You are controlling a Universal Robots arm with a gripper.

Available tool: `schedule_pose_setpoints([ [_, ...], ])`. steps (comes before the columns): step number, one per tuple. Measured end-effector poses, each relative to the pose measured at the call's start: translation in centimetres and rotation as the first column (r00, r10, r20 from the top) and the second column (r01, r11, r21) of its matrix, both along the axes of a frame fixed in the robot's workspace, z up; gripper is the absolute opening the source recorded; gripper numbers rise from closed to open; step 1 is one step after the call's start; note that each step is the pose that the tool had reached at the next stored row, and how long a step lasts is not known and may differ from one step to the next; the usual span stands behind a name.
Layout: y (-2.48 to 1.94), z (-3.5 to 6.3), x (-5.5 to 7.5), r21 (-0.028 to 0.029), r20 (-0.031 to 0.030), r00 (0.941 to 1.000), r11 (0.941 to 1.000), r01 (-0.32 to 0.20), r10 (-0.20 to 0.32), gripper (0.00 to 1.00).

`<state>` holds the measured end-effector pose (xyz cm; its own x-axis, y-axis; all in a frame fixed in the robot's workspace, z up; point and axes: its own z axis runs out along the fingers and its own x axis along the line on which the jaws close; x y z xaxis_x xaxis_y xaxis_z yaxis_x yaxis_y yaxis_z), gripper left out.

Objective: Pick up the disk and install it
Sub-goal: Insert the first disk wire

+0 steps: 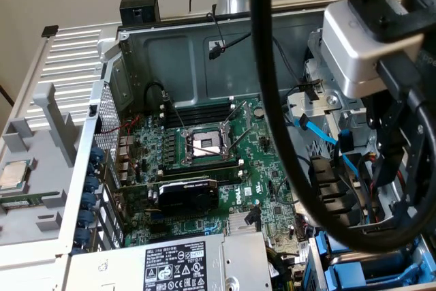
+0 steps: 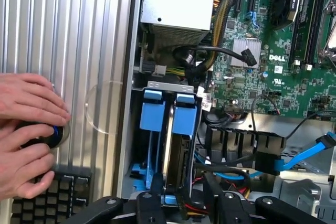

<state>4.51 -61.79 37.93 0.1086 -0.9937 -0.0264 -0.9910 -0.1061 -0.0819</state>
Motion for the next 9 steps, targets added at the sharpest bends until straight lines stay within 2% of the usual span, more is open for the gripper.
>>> schedule_pose_setpoints([
  [5, -0.25, -0.01, 0.34, 0.0056, -0.0046, 1.0, 1.0, -0.008, 0.008, 0.44],
  [9, -0.6, -0.08, 0.54, 0.0086, -0.0139, 0.9998, 0.9999, -0.011, 0.011, 0.44],
])
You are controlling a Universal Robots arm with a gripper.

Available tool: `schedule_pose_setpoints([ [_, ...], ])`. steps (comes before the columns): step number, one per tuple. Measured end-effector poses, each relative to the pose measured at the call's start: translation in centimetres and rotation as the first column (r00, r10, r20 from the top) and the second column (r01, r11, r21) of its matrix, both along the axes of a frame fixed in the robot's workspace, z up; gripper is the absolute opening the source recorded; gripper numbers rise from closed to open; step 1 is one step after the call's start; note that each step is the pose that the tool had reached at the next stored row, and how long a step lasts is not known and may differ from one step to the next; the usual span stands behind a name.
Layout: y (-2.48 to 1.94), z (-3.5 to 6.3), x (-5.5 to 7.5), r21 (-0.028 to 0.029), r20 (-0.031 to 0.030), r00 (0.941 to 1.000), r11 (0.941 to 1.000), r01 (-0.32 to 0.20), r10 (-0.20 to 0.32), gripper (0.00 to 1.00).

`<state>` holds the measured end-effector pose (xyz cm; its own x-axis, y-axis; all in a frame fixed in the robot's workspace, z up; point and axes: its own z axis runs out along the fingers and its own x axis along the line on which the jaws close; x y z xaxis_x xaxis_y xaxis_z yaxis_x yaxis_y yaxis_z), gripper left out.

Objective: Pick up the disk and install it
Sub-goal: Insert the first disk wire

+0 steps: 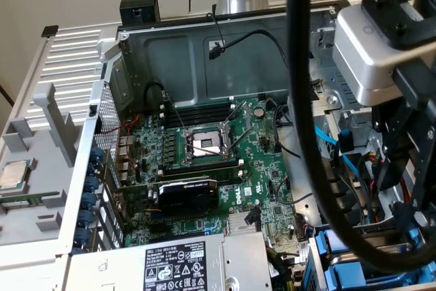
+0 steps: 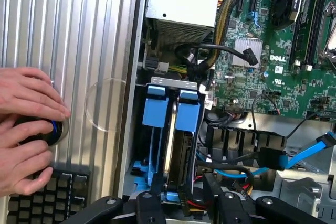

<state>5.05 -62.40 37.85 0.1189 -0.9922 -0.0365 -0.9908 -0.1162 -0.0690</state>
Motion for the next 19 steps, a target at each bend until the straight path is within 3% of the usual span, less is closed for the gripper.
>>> schedule_pose_setpoints([
  [3, -0.16, -0.1, 0.1, 0.0062, -0.0081, 1.0, 1.0, -0.003, 0.003, 0.44],
  [7, -0.25, -0.42, 0.4, 0.0186, -0.0111, 0.9999, 0.9998, -0.01, 0.011, 0.44],
  [19, -0.45, -1.81, 1.0, 0.0306, -0.0227, 0.9983, 0.9981, -0.054, 0.054, 0.44],
])
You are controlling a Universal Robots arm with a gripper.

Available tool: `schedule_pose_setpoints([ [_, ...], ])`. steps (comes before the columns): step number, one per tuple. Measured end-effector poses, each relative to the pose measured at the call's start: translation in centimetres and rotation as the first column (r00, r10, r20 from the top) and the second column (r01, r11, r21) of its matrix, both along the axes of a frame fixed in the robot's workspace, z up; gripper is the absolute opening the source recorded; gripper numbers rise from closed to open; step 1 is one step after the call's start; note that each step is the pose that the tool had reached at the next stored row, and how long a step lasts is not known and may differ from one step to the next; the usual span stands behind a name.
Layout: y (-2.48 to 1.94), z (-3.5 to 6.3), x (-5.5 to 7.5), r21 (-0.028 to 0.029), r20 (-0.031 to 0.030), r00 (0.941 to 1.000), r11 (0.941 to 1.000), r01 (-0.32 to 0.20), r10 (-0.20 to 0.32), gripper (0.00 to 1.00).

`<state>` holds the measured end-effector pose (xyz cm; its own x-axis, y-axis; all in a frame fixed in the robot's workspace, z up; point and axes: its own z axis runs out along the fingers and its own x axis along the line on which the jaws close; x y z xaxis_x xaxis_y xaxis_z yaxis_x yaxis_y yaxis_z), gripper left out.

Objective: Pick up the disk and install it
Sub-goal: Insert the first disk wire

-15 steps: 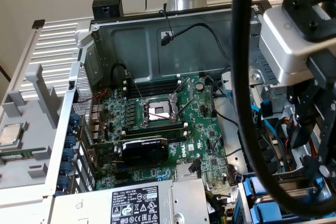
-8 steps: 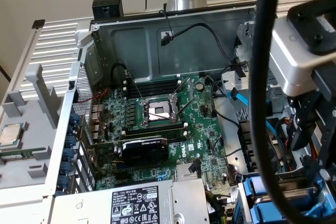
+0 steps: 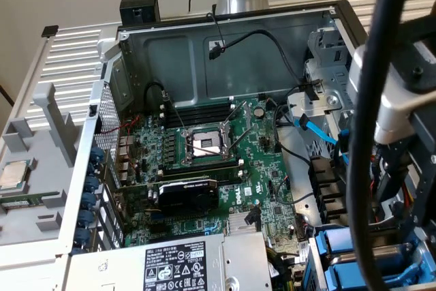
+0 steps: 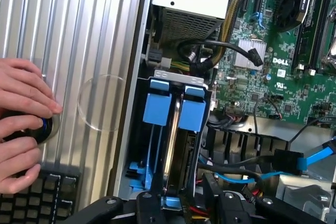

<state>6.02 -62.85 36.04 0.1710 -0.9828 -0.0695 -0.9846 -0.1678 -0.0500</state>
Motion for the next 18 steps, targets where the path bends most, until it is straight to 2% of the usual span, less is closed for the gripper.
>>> schedule_pose_setpoints([
  [2, -0.01, -0.19, 0.02, 0.0018, -0.003, 0.9999, 0.9999, -0.013, 0.013, 0.44],
  [5, -0.01, -0.42, 0.06, 0.0083, -0.0061, 0.9996, 0.9996, -0.028, 0.028, 0.44],
  [7, -0.02, -0.54, 0.11, 0.0146, -0.0071, 0.9993, 0.9992, -0.036, 0.036, 0.44],
  [10, -0.12, -0.73, 0.25, 0.0281, -0.0099, 0.9991, 0.9988, -0.041, 0.041, 0.44],
  [12, -0.24, -0.83, 0.36, 0.0336, -0.0161, 0.999, 0.9986, -0.042, 0.042, 0.44],
  [16, -0.35, -0.95, 0.55, 0.0421, -0.0329, 0.9983, 0.998, -0.046, 0.048, 0.44],
  [18, -0.36, -0.97, 0.65, 0.0487, -0.0376, 0.998, 0.9976, -0.05, 0.052, 0.44],
])
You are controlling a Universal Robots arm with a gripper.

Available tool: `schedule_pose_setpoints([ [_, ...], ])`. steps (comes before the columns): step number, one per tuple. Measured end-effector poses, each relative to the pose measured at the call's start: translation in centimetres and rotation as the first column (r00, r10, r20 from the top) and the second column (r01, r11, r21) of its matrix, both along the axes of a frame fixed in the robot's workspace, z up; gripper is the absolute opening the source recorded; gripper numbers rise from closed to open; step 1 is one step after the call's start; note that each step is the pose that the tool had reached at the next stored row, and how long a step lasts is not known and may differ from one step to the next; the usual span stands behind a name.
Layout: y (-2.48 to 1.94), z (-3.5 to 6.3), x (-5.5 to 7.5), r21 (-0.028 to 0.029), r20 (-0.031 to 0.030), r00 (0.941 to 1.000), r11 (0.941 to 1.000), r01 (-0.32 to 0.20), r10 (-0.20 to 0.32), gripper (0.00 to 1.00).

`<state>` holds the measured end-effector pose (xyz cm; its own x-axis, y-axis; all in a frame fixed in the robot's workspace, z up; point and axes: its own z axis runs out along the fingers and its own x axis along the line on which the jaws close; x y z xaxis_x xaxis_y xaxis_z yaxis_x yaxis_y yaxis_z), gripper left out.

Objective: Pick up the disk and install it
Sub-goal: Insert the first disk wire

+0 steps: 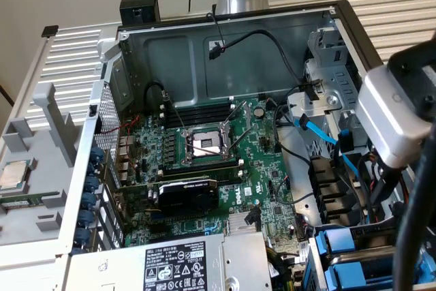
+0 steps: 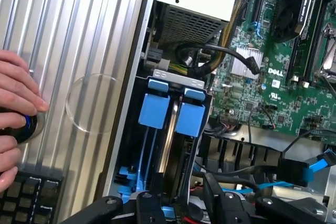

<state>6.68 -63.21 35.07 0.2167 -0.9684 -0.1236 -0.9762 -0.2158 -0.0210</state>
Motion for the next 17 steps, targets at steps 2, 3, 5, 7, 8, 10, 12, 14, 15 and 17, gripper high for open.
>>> schedule_pose_setpoints([
  [2, -0.01, 0.0, 0.1, 0.0048, -0.0017, 1.0, 1.0, -0.007, 0.007, 0.44],
  [3, -0.03, 0.0, 0.2, 0.0064, -0.0017, 0.9999, 0.9999, -0.011, 0.011, 0.44],
  [5, -0.09, 0.0, 0.2, 0.0083, -0.0021, 0.9999, 0.9998, -0.016, 0.016, 0.44],
  [7, -0.17, 0.0, 0.3, 0.0089, -0.0024, 0.9997, 0.9997, -0.023, 0.023, 0.44],
  [8, -0.23, 0.0, 0.4, 0.0092, -0.0025, 0.9997, 0.9997, -0.025, 0.025, 0.44],
  [10, -0.44, 0.0, 0.4, 0.0119, -0.0027, 0.9996, 0.9996, -0.027, 0.027, 0.44],
  [12, -0.78, 0.0, 0.4, 0.0193, -0.003, 0.9996, 0.9995, -0.027, 0.027, 0.44],
  [14, -1.08, 0.0, 0.4, 0.0407, -0.0026, 0.9996, 0.9988, -0.027, 0.027, 0.44],
  [15, -1.17, 0.0, 0.4, 0.0552, -0.0024, 0.9996, 0.9981, -0.027, 0.027, 0.44],
  [17, -1.31, 0.0, 0.5, 0.0833, -0.0019, 0.9996, 0.9961, -0.028, 0.028, 0.44],
])
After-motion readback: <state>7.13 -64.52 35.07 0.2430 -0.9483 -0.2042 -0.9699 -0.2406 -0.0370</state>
